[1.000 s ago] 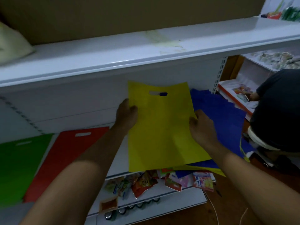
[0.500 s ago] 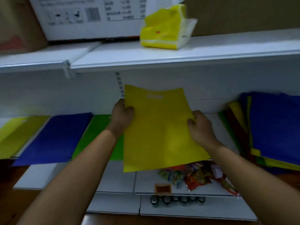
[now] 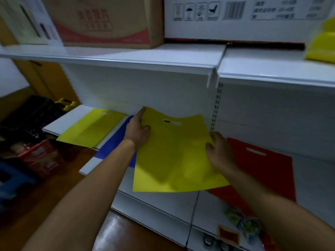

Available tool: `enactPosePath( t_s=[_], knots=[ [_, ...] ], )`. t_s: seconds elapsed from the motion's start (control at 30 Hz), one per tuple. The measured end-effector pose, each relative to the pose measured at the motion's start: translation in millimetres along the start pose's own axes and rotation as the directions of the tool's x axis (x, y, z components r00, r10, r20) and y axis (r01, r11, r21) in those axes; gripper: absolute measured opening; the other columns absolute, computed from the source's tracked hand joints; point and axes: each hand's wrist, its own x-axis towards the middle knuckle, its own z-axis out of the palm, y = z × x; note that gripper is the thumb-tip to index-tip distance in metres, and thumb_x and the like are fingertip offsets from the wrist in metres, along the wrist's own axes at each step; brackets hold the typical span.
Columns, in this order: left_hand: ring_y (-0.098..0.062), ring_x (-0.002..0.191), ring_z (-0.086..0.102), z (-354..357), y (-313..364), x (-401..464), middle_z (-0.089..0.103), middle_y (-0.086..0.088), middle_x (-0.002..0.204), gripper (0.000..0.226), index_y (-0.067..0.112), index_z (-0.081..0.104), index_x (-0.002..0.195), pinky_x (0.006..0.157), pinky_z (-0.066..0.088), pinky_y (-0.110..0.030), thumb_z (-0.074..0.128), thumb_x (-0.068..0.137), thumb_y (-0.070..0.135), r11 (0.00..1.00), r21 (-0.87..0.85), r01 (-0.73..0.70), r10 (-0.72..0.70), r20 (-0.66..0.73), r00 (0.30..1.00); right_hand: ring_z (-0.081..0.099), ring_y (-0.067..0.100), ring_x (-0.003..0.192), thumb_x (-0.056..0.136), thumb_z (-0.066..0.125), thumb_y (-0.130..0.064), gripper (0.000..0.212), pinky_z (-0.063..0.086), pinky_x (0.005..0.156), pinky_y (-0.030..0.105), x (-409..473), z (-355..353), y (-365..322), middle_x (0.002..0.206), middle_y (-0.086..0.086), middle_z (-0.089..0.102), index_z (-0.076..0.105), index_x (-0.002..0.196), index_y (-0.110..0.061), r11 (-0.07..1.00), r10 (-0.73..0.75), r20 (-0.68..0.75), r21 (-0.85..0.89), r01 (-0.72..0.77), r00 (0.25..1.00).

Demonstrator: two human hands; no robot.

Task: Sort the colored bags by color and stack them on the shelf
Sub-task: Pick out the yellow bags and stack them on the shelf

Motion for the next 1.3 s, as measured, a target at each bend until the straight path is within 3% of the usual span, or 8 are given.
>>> enactPosePath(
  t_s=[0.2,0.33,0.73,0.8,0.87,0.97,1.1,1.3],
  knots=[
    [-0.035,0.097,0.063,-71,-41,27,0.063,-0.019,0.122,0.049,0.014,0.053,0.136,0.068,0.046,-0.031,0.051,0.089,-0.001,0.986,0.103,0.129,-0.11,-0.17,0.979,0.061,0.033,0.097,0.096,0.052,-0.007,0.033,0.049,0.083,0.037,30,70,-59,0.133,0.014,0.057,0.057,0.127,-0.013,0.994,-0.094,0.111,0.068,0.087,0.989],
    [-0.03,0.118,0.055,-123,-84,46,0.052,-0.012,0.139,0.045,0.015,0.057,0.133,0.095,0.049,-0.038,0.057,0.089,0.008,0.975,0.118,0.188,-0.153,-0.261,0.953,0.056,0.031,0.114,0.093,0.058,-0.009,0.028,0.043,0.091,0.033,45,126,-96,0.129,0.013,0.059,0.061,0.121,-0.009,0.993,-0.101,0.157,0.077,0.089,0.982],
    [-0.032,0.125,0.049,-284,-210,150,0.042,-0.01,0.147,0.062,0.018,0.043,0.144,0.097,0.049,-0.044,0.059,0.085,0.006,0.942,0.292,0.166,-0.14,-0.107,0.984,0.054,0.025,0.111,0.091,0.056,-0.009,0.04,0.046,0.082,0.03,69,293,-223,0.133,0.008,0.051,0.054,0.13,-0.017,0.998,-0.046,0.213,0.059,0.034,0.976],
    [-0.035,0.114,0.057,-299,-220,168,0.046,-0.011,0.144,0.062,0.018,0.045,0.143,0.086,0.053,-0.043,0.057,0.084,0.001,0.946,0.288,0.147,-0.125,-0.095,0.988,0.055,0.025,0.111,0.09,0.056,-0.009,0.042,0.049,0.083,0.031,74,311,-237,0.133,0.008,0.051,0.054,0.131,-0.018,0.998,-0.025,0.224,0.06,0.011,0.974],
    [-0.029,0.076,0.066,-306,-227,182,0.062,-0.017,0.119,0.058,0.017,0.052,0.137,0.057,0.052,-0.034,0.055,0.083,-0.003,0.956,0.27,0.12,-0.1,-0.085,0.991,0.054,0.025,0.112,0.09,0.056,-0.009,0.044,0.049,0.083,0.031,79,326,-245,0.135,0.009,0.049,0.051,0.133,-0.017,0.999,-0.013,0.249,0.048,0.001,0.968],
    [-0.008,0.035,0.044,-311,-242,205,0.065,-0.019,0.078,0.044,0.012,0.063,0.123,0.032,0.029,-0.018,0.053,0.085,-0.006,0.961,0.251,0.112,-0.087,-0.111,0.99,0.05,0.025,0.116,0.091,0.056,-0.009,0.049,0.043,0.081,0.025,94,345,-252,0.135,0.012,0.043,0.046,0.139,-0.015,1.0,0.0,0.282,0.013,-0.004,0.959],
    [-0.03,0.069,0.063,-313,-255,231,0.064,-0.024,0.117,0.035,0.01,0.067,0.118,0.046,0.038,-0.019,0.053,0.089,-0.002,0.949,0.295,0.111,-0.066,-0.16,0.985,0.044,0.027,0.125,0.091,0.057,-0.011,0.058,0.038,0.091,0.023,115,365,-257,0.14,0.014,0.037,0.037,0.145,-0.012,1.0,0.008,0.318,-0.019,-0.002,0.948],
    [-0.032,0.11,0.06,-301,-282,280,0.057,-0.018,0.132,0.046,0.005,0.056,0.13,0.095,0.048,-0.039,0.067,0.085,0.011,0.94,0.319,0.119,-0.108,-0.052,0.993,0.037,0.025,0.132,0.094,0.055,-0.014,0.061,0.032,0.097,0.021,143,400,-258,0.148,0.012,0.028,0.028,0.148,-0.009,0.997,0.045,0.366,-0.073,-0.019,0.93]
  ],
)
